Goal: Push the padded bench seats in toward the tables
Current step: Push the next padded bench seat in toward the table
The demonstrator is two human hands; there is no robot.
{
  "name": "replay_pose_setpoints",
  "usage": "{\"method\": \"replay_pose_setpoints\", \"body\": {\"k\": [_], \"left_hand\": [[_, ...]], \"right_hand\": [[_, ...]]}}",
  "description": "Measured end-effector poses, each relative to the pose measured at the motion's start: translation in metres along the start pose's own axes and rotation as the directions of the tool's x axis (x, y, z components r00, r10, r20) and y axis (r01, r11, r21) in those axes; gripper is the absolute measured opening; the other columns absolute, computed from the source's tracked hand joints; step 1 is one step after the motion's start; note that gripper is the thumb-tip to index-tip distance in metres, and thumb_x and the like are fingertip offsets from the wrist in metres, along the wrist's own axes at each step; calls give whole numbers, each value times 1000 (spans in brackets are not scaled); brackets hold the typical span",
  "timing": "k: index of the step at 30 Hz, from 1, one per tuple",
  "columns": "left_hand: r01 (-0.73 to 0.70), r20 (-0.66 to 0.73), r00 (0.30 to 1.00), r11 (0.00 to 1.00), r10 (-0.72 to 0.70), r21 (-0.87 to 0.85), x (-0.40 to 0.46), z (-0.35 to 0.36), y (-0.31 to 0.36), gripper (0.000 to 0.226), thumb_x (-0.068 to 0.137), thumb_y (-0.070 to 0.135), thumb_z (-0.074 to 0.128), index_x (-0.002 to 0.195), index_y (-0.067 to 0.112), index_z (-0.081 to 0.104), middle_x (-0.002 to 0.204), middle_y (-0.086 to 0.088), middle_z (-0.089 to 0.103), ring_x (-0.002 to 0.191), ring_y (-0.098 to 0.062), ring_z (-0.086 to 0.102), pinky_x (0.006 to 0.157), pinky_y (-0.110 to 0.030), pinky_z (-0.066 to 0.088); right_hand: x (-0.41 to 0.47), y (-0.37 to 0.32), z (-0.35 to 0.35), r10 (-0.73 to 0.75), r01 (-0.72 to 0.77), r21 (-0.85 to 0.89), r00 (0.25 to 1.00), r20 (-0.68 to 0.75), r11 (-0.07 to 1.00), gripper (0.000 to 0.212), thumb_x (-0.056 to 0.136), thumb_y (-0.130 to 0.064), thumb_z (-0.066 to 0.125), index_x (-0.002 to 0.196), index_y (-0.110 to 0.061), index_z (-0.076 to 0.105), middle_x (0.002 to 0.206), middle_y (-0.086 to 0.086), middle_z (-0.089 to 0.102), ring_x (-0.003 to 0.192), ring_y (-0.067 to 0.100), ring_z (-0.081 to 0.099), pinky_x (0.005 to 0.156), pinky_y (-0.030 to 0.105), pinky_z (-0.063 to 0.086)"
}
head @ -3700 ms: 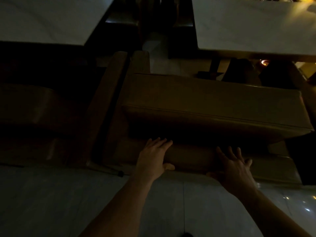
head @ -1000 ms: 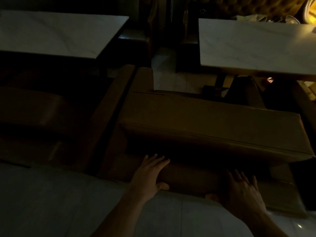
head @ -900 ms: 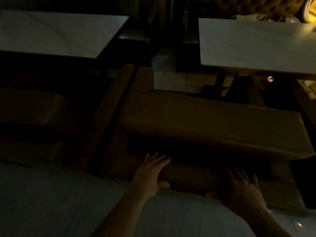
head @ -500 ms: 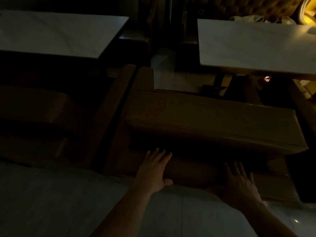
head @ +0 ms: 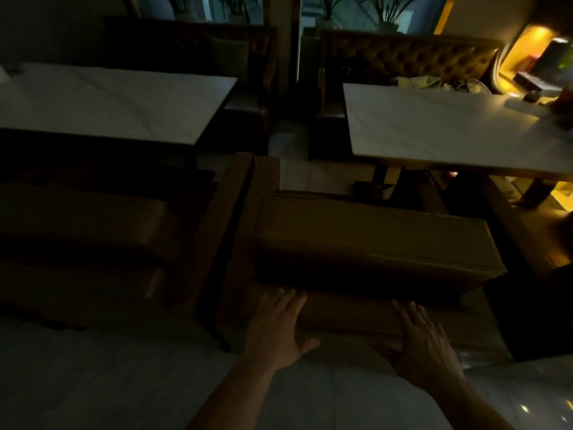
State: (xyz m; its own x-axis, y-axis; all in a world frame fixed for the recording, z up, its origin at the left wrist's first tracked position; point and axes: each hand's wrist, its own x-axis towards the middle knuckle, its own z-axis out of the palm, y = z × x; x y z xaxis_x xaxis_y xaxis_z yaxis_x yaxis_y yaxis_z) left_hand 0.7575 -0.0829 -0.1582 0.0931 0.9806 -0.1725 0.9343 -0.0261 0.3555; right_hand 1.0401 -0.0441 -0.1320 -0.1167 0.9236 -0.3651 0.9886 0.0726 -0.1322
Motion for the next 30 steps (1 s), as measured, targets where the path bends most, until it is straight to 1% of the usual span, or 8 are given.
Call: {"method": "replay_pose_setpoints", "body": {"k": [3, 4, 6, 9, 15, 23, 27, 30], "left_hand": [[-8, 15, 1000, 999, 7, 50, -5, -29, 10, 99, 78, 83, 45, 155, 33, 8, 165, 3, 9, 150, -20, 3, 122, -47, 3], [-17, 21, 1000, 998, 15, 67, -6, -38, 17, 99, 78, 84, 44, 155, 33, 6, 165, 3, 8, 150, -21, 3, 122, -48, 4], [-32, 29, 999, 995, 30, 91, -7, -54, 34, 100, 78, 84, 43, 155, 34, 5, 165, 3, 6, 150, -22, 2, 122, -49, 5], [-45, 36, 998, 993, 42, 107, -11, -70, 65, 101, 77, 84, 46, 155, 34, 5, 165, 3, 6, 150, -21, 2, 122, -49, 6], [-79, 37, 997, 990, 75, 114, -20, -83, 137, 103, 74, 85, 47, 155, 36, 5, 164, 4, 9, 150, -20, 6, 122, -46, 5], [-140, 37, 990, 982, 136, 130, -4, -46, 314, 102, 74, 85, 47, 154, 38, 5, 164, 5, 10, 150, -20, 9, 121, -46, 8], [-207, 29, 978, 972, 205, 110, 5, -16, 412, 102, 73, 87, 45, 155, 38, 7, 163, 5, 14, 149, -19, 11, 121, -46, 11], [-260, 44, 966, 961, 256, 99, 14, 9, 481, 101, 74, 85, 46, 155, 37, 8, 163, 4, 15, 149, -20, 13, 121, -46, 13]], "right_hand": [[-17, -10, -19, -7, 7, -2, 999, -35, 1000, 122, 58, -100, 11, 159, -33, -2, 169, 5, 0, 155, 27, 0, 125, 49, 12], [-22, -12, -25, -11, 12, 5, 999, -46, 1000, 123, 58, -101, 12, 159, -33, 0, 169, 5, 2, 155, 27, 1, 124, 49, 12], [-32, -12, -38, -19, 19, 12, 998, -54, 1000, 113, 71, -95, 30, 159, -32, 2, 169, 5, 2, 155, 28, 1, 124, 50, 11], [-49, -3, -55, -44, 43, -29, 998, -45, 999, 103, 84, -71, 59, 160, -32, 1, 169, 5, 0, 155, 28, -1, 125, 51, 9], [-91, 49, -92, -69, 73, 44, 994, -80, 996, 101, 85, -61, 62, 160, -30, 2, 169, 7, -1, 155, 30, 1, 124, 50, 9], [-146, 217, -124, -2, 27, 121, 980, -200, 992, 96, 88, -42, 67, 159, -33, 3, 168, 9, 1, 155, 31, 3, 123, 52, 12], [-168, 315, -136, 86, -45, 172, 967, -238, 984, 99, 85, -72, 57, 159, -32, 6, 168, 8, 4, 154, 30, 6, 124, 51, 15], [-178, 387, -141, 152, -106, 190, 957, -248, 976, 101, 82, -76, 55, 159, -31, 9, 168, 9, 7, 154, 30, 9, 123, 51, 20]]}}
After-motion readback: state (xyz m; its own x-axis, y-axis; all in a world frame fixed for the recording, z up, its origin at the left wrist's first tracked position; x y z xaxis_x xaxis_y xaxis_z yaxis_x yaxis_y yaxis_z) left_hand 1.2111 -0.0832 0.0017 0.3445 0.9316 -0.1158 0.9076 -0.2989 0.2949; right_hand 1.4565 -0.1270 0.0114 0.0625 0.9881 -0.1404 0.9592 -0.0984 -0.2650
